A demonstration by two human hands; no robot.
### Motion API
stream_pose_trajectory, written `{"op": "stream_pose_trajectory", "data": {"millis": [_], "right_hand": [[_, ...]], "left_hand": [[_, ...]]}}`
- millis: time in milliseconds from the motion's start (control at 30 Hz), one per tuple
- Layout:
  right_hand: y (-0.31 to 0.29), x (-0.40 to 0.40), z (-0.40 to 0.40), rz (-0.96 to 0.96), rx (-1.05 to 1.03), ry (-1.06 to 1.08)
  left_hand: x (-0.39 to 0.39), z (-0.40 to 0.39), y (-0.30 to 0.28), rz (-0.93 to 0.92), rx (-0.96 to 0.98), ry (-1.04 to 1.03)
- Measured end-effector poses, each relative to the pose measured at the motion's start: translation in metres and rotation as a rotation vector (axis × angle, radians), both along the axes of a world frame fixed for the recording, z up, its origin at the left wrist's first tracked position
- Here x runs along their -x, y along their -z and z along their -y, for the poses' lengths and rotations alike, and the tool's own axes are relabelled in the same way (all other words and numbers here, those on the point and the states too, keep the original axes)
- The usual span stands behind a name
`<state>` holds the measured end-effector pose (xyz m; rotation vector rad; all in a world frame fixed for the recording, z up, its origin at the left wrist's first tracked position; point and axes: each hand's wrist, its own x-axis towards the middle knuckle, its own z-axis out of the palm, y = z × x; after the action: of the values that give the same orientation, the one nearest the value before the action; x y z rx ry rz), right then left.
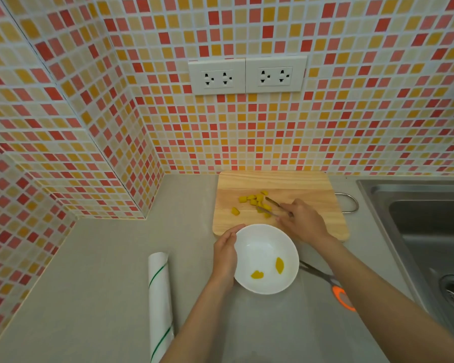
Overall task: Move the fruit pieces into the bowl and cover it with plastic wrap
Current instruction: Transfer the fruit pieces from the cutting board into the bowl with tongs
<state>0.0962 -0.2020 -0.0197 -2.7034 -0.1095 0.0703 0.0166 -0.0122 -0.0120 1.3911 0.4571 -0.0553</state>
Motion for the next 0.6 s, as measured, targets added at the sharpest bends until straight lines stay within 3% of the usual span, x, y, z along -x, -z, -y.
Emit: {"op": "stream_pose_trajectory", "data": {"millis": [367, 600], "right_hand": [[0.005, -0.002, -0.007, 0.067, 0.069, -0.019], [-0.032, 0.035, -0.001, 0.17, -0.083, -0.088]], "left_hand": [[0.0, 0.0, 0.0, -0.018, 0.01, 0.011], [0.001, 0.0, 0.0, -0.003, 0.02, 0.002]]}}
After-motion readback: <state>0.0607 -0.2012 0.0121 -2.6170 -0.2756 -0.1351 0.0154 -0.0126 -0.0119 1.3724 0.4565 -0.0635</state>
